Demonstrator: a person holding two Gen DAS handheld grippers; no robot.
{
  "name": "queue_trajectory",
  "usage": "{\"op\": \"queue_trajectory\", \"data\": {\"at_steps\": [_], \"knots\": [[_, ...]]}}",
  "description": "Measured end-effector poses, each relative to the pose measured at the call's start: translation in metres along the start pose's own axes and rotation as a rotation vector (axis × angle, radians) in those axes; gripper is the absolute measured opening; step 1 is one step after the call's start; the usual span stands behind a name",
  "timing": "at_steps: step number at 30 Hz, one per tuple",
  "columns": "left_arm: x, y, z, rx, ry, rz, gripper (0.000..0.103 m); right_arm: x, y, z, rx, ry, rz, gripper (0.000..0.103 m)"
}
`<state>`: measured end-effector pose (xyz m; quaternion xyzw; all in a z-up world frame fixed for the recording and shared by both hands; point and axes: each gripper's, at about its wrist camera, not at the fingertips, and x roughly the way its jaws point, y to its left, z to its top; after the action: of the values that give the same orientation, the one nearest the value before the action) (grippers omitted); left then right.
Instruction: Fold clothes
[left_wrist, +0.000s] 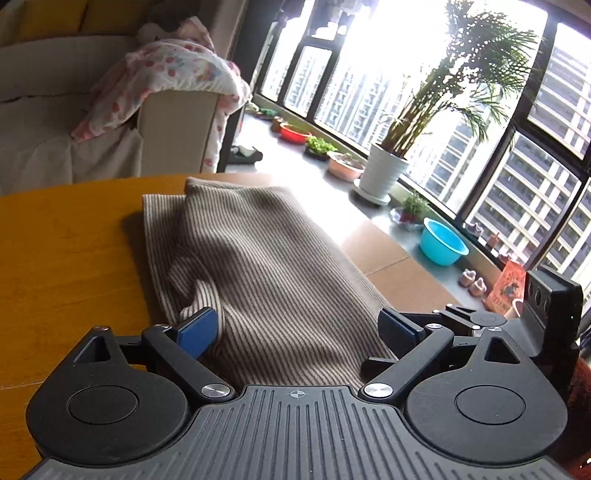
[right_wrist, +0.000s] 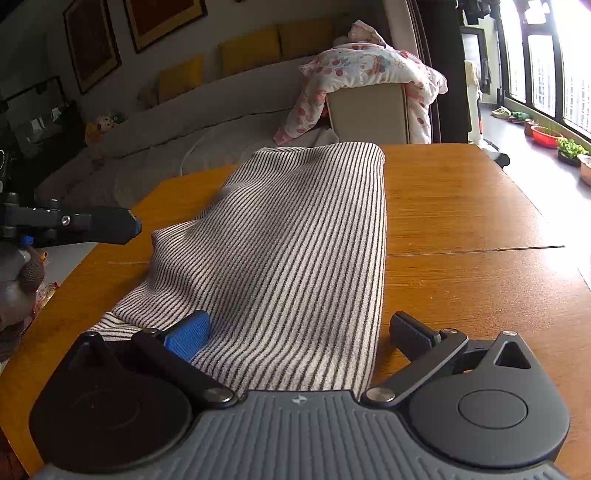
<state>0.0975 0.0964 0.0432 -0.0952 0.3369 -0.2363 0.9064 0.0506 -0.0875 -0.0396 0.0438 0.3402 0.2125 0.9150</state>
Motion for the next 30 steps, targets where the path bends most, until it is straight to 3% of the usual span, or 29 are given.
{"op": "queue_trajectory", "data": {"at_steps": [4,5,8,9,12,16,19,23,25,27,30], "knots": [[0.031,0.018,0.035,-0.017,-0.071,0.012,0.097,0.001,0.001,0.0,-0.002,0.001,0.003,0.103],[0.041,0.028,0.043,-0.035,-0.065,0.009,0.097,0.001,0.001,0.0,0.001,0.0,0.003,0.103],[0.077,0.068,0.064,-0.145,-0.018,0.031,0.079,0.0,0.0,0.0,0.009,-0.005,0.008,0.103],[0.088,0.081,0.07,-0.18,-0.006,0.048,0.078,0.0,-0.001,0.0,0.012,-0.006,0.009,0.103],[0.105,0.099,0.078,-0.202,-0.017,0.076,0.08,0.001,-0.002,0.001,0.014,-0.007,0.014,0.103],[0.128,0.1,0.086,-0.158,0.012,0.068,0.08,0.003,-0.001,0.001,0.014,-0.006,0.028,0.103],[0.139,0.094,0.086,-0.106,0.035,0.052,0.066,0.003,-0.001,0.002,0.017,-0.007,0.03,0.103],[0.121,0.081,0.084,-0.066,0.006,0.084,0.02,0.004,-0.003,0.003,0.024,-0.009,0.036,0.103],[0.098,0.074,0.084,-0.067,-0.041,0.123,0.015,0.004,-0.003,0.003,0.024,-0.009,0.035,0.103],[0.081,0.065,0.08,0.014,-0.084,0.187,0.011,0.005,-0.003,0.002,0.026,-0.01,0.036,0.103],[0.085,0.068,0.066,0.073,-0.032,0.259,0.012,0.006,-0.001,0.003,0.021,-0.008,0.033,0.103]]}}
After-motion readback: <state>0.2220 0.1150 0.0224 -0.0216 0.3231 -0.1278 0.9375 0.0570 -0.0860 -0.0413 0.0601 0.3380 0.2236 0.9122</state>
